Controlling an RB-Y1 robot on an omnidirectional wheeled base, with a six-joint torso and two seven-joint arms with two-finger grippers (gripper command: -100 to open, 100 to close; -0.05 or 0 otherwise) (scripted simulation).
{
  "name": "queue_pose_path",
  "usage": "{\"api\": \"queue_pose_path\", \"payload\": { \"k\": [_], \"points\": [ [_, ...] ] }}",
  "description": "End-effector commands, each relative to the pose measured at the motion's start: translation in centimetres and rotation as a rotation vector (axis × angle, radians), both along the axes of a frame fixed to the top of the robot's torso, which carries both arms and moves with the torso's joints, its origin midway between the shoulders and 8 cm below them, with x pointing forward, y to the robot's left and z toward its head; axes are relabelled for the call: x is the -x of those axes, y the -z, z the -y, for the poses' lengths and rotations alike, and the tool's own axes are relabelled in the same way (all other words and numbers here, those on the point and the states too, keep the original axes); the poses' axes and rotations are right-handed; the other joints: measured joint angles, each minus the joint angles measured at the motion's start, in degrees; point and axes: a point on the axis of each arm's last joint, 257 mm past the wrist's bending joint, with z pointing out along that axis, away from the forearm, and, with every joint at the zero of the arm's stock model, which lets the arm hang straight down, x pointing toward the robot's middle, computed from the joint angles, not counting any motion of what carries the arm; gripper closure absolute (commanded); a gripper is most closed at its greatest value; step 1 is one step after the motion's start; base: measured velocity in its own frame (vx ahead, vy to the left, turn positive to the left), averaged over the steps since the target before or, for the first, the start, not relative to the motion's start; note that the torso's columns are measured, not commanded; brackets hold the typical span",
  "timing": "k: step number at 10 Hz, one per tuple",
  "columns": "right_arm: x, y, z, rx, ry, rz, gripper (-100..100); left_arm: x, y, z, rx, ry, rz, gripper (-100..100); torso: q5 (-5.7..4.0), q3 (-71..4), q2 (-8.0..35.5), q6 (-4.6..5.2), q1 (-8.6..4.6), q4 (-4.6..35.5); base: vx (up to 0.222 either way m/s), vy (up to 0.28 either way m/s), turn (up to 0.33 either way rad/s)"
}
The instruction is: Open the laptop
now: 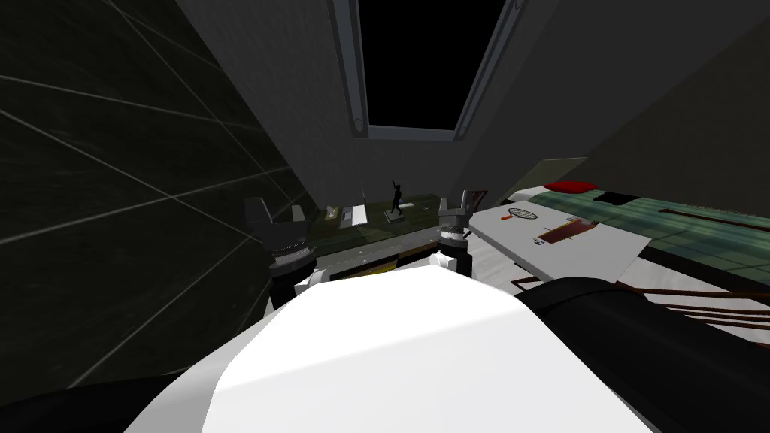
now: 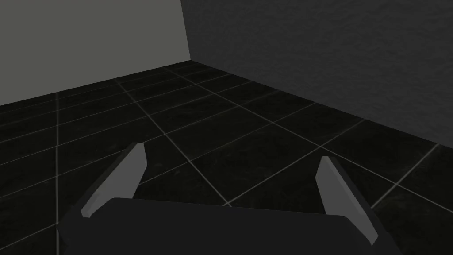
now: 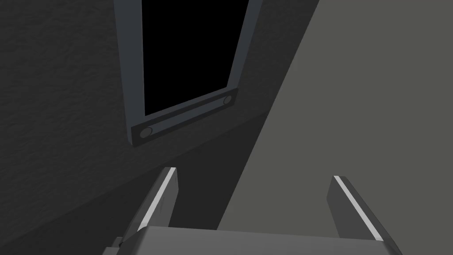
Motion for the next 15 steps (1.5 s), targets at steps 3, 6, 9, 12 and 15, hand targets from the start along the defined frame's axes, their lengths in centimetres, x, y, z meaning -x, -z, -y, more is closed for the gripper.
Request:
{"api": "queue_pose_path", "payload": {
  "k": [3, 6, 9, 12, 15],
  "points": [
    [0.0, 0.0, 0.0, 0.000, 0.000, 0.000, 0, 0.0, 0.0, 0.0, 0.000, 0.000, 0.000, 0, 0.00, -20.14, 10.03, 0.00, 0.00, 10.06, 0.000, 0.000, 0.000],
    [0.0, 0.0, 0.0, 0.000, 0.000, 0.000, 0, 0.0, 0.0, 0.0, 0.000, 0.000, 0.000, 0, 0.00, -45.36, 22.69, 0.00, 0.00, 22.68, 0.000, 0.000, 0.000],
    [0.0, 0.0, 0.0, 0.000, 0.000, 0.000, 0, 0.0, 0.0, 0.0, 0.000, 0.000, 0.000, 0, 0.00, -70.73, 35.39, 0.00, 0.00, 35.37, 0.000, 0.000, 0.000],
    [0.0, 0.0, 0.0, 0.000, 0.000, 0.000, 0, -1.3, 0.5, 1.2, -0.095, 0.036, -0.051, -100, -0.01, -84.26, 42.08, 0.00, -0.05, 42.05, 0.003, -0.023, -0.019],
    [0.0, 0.0, 0.0, 0.000, 0.000, 0.000, 0, -3.2, 1.1, 1.6, -0.172, 0.044, -0.116, -100, -0.01, -84.58, 42.26, 0.01, -0.03, 42.27, 0.007, -0.045, -0.036]
  ]
}}
